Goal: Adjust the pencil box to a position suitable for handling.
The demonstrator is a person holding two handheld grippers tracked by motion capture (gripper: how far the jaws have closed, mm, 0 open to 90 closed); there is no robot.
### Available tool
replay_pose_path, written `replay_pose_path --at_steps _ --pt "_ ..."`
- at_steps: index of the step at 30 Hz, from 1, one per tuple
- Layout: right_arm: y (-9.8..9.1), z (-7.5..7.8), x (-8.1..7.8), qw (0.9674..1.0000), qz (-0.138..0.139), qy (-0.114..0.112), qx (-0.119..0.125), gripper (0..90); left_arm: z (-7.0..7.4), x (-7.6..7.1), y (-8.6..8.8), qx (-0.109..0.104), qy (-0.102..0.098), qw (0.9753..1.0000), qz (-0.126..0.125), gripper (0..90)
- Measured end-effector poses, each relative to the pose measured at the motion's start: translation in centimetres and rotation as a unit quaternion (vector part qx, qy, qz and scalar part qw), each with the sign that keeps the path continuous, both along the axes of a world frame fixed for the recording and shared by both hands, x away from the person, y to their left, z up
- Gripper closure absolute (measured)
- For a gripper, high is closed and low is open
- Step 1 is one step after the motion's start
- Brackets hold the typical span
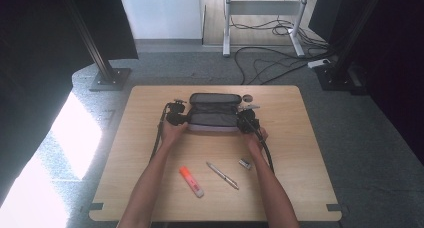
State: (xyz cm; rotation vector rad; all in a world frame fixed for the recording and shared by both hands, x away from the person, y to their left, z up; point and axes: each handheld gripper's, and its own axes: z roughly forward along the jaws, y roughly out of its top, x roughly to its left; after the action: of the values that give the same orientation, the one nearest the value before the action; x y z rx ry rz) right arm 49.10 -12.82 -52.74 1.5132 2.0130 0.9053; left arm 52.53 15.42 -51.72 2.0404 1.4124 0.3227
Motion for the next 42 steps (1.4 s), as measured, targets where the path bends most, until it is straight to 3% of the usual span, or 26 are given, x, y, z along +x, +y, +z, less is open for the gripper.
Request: replay_pose_path --at_steps 7,42 --pt "-0.2 1.3 -0.6 0.9998 0.002 -0.018 0.009 86.5 1.6 -0.7 0.4 -0.013 -0.018 0.9997 -0.005 86.4" --pt "0.5 4.4 -2.6 0.9979 0.024 -0.060 0.011 86.7 4.5 -3.4 2.0 -0.041 -0.057 0.9974 -0.016 86.7"
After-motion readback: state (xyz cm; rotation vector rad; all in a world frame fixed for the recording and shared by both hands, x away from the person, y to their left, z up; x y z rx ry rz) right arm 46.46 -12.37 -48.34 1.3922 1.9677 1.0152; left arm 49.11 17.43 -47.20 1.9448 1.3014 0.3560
